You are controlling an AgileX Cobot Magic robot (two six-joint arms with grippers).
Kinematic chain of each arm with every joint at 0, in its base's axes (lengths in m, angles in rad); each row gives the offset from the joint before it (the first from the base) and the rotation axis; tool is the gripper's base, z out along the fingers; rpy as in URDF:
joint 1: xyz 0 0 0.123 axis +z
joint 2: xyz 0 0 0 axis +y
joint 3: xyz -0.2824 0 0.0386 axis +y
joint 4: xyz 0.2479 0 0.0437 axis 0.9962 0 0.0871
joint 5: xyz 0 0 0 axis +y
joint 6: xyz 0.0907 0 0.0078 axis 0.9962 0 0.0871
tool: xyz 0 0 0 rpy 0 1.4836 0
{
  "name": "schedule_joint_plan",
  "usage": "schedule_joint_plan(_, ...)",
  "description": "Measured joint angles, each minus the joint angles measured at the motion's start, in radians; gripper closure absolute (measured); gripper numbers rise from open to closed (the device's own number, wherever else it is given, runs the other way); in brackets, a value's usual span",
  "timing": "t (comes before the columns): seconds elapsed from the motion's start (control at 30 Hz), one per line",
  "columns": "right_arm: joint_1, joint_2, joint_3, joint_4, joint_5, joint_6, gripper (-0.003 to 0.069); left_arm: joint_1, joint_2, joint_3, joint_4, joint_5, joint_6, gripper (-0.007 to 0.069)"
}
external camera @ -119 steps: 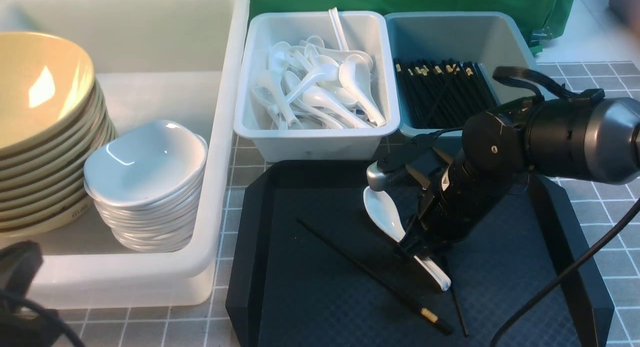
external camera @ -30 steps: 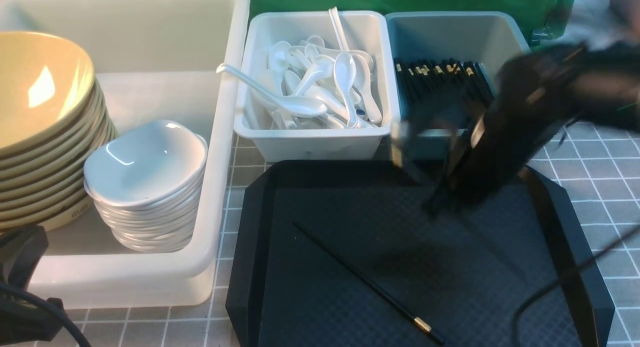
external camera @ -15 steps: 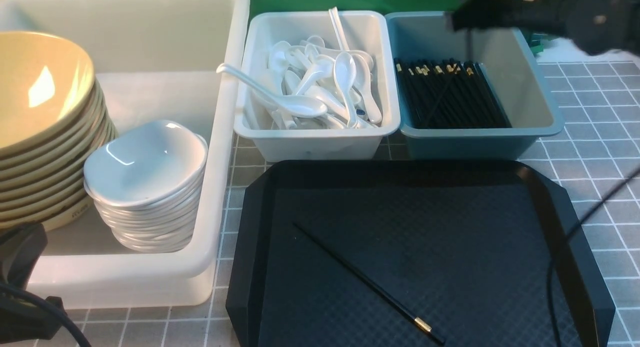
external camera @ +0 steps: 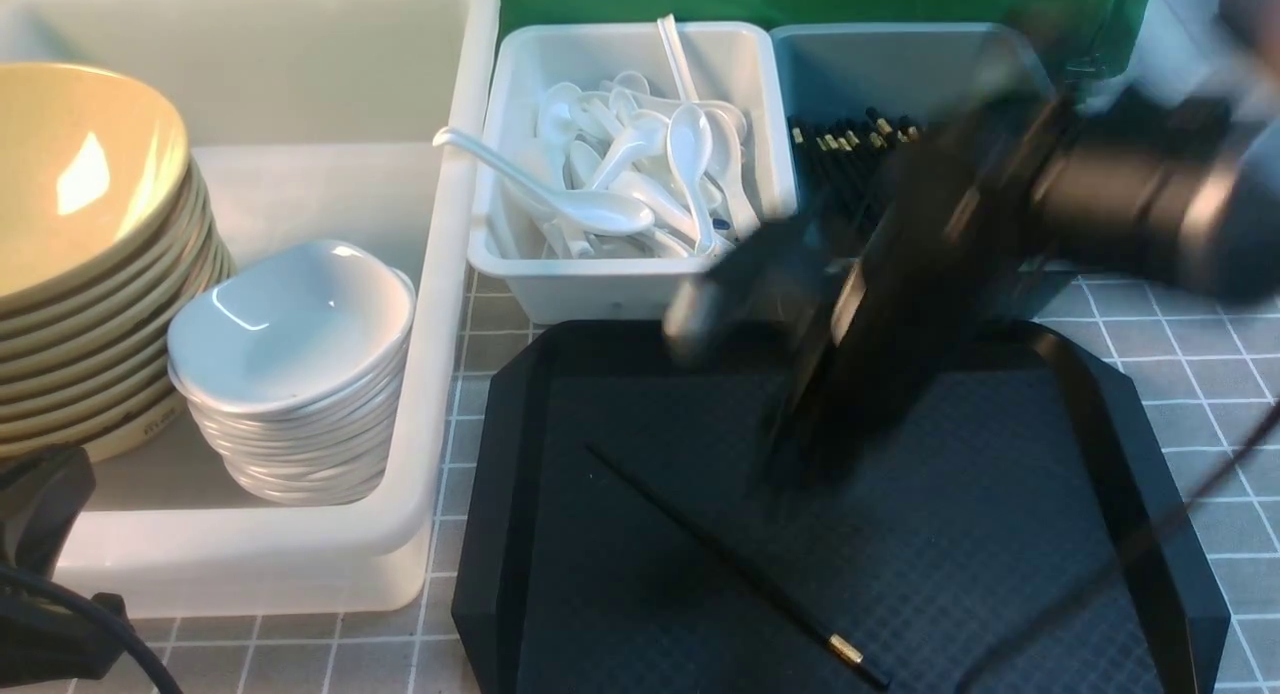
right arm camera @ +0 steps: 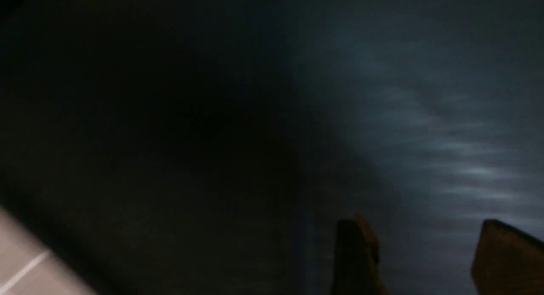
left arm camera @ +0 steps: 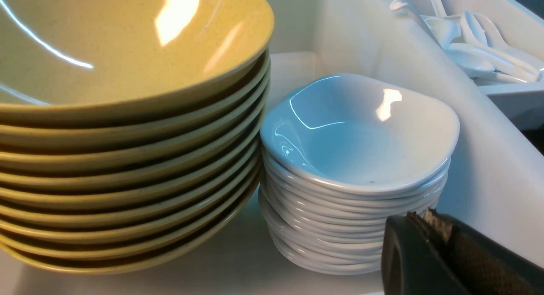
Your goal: On grey table put chopsticks spoon bowls plates into blue grey white boxes.
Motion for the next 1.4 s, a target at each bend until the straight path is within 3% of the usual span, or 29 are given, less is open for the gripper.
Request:
schedule_joint_plan(0.13,0.072,0.008,0.060,0.005,-0.103,0.009,0.0262,0.000,0.000,0.000,0.000,0.000,0.002,0.0633)
schedule_joint_plan(0.23,0.073,0.040,0.062,0.000,-0.134,0.012,0.0284,0.000,0.000,0.000,0.000,0.000,0.011,0.0633)
schedule_joint_plan(0.33,0.062,0.084,0.062,-0.005,-0.143,0.023,0.0340,0.000,0.000,0.000,0.000,0.000,0.011,0.0633)
schedule_joint_plan(0.5,0.055,0.087,0.057,-0.012,-0.134,0.008,0.0573,0.000,0.000,0.000,0.001,0.001,0.011,0.0633)
schedule_joint_plan(0.6,0.055,0.059,0.057,-0.009,-0.113,-0.004,0.0594,0.000,0.000,0.000,0.001,0.001,0.010,0.0633)
schedule_joint_plan(0.8,0.033,-0.152,0.000,-0.043,-0.127,-0.040,0.0594,0.000,0.000,0.000,0.001,0.000,0.010,0.0633)
schedule_joint_plan(0.9,-0.028,-0.251,-0.028,-0.112,-0.273,-0.042,0.0594,0.000,0.000,0.000,0.001,0.000,0.010,0.0633)
schedule_joint_plan(0.97,-0.121,-0.280,-0.033,-0.149,-0.469,-0.038,0.0594,0.000,0.000,0.000,0.001,0.000,0.010,0.0633)
schedule_joint_plan(1.03,-0.209,-0.261,-0.036,-0.164,-0.693,-0.014,0.0593,0.000,0.000,0.000,0.001,0.000,0.010,0.0633)
schedule_joint_plan(1.2,-0.361,-0.120,-0.070,-0.172,-0.971,0.099,0.0530,0.000,0.000,0.000,0.001,0.000,0.010,0.0633)
schedule_joint_plan(1.3,-0.406,-0.003,-0.133,-0.173,-0.904,0.202,0.0418,0.000,0.000,0.000,0.001,0.000,0.010,0.0633)
schedule_joint_plan(1.33,-0.407,0.003,-0.136,-0.173,-0.904,0.206,0.0410,0.000,0.000,0.000,0.001,0.000,0.010,0.0633)
schedule_joint_plan(1.4,-0.401,0.052,-0.180,-0.174,-0.757,0.263,0.0340,0.000,0.000,0.000,0.001,0.000,0.010,0.0633)
